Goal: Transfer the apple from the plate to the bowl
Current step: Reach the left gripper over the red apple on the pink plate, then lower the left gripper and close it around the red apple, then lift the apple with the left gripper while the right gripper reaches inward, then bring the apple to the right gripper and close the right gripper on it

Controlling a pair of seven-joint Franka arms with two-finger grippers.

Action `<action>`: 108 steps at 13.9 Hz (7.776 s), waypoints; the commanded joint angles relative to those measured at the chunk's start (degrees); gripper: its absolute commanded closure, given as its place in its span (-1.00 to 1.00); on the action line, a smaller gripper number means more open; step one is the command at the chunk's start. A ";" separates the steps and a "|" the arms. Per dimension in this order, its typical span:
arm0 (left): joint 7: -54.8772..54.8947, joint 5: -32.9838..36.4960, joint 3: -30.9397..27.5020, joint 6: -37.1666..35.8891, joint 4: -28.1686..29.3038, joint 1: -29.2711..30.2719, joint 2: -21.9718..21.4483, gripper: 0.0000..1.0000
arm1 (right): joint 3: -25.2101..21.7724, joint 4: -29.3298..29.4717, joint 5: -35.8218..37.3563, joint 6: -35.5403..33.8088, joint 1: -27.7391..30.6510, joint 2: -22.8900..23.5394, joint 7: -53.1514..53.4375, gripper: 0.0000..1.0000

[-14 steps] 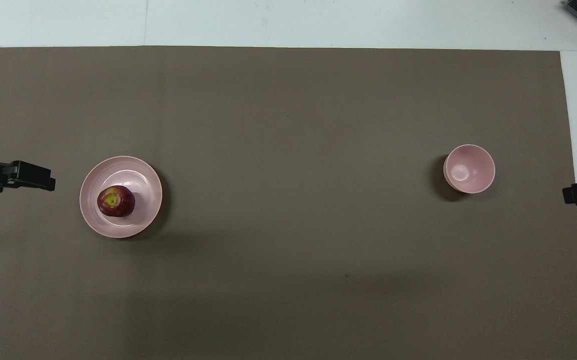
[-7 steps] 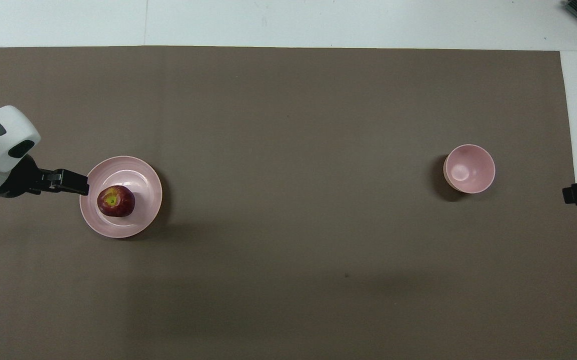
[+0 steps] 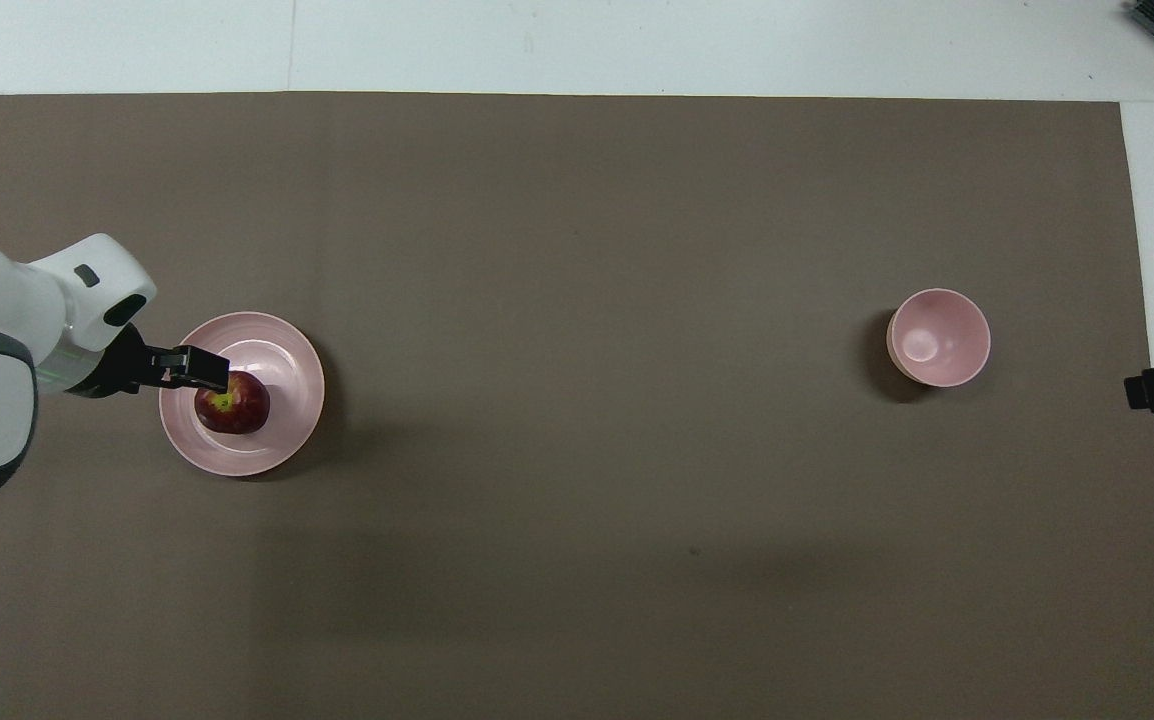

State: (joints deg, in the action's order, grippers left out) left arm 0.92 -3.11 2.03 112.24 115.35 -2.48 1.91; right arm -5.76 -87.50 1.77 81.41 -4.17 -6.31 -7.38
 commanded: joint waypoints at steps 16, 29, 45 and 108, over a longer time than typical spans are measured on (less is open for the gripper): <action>-1.80 0.82 -0.80 14.76 11.74 -1.03 2.83 -1.00 | 0.40 -2.15 -0.54 0.94 -0.57 -1.33 -0.36 -1.00; -9.18 0.74 -0.80 12.59 7.45 -1.65 5.29 1.00 | 0.40 -2.15 -0.63 0.86 -0.58 -1.33 -0.53 -1.00; -9.97 -3.48 -0.80 -15.99 -22.45 2.66 6.00 1.00 | -0.48 -16.09 -25.99 9.81 2.67 -1.33 -1.68 -1.00; -74.57 -89.62 3.42 -12.39 -0.30 -14.92 -0.60 1.00 | 4.18 -35.02 -86.42 49.02 -22.72 -3.27 9.13 1.00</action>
State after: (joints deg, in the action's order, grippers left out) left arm -73.63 -91.88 6.17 99.47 113.53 -15.66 2.81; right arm -2.05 -122.13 -85.34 129.22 -26.65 -8.61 -1.33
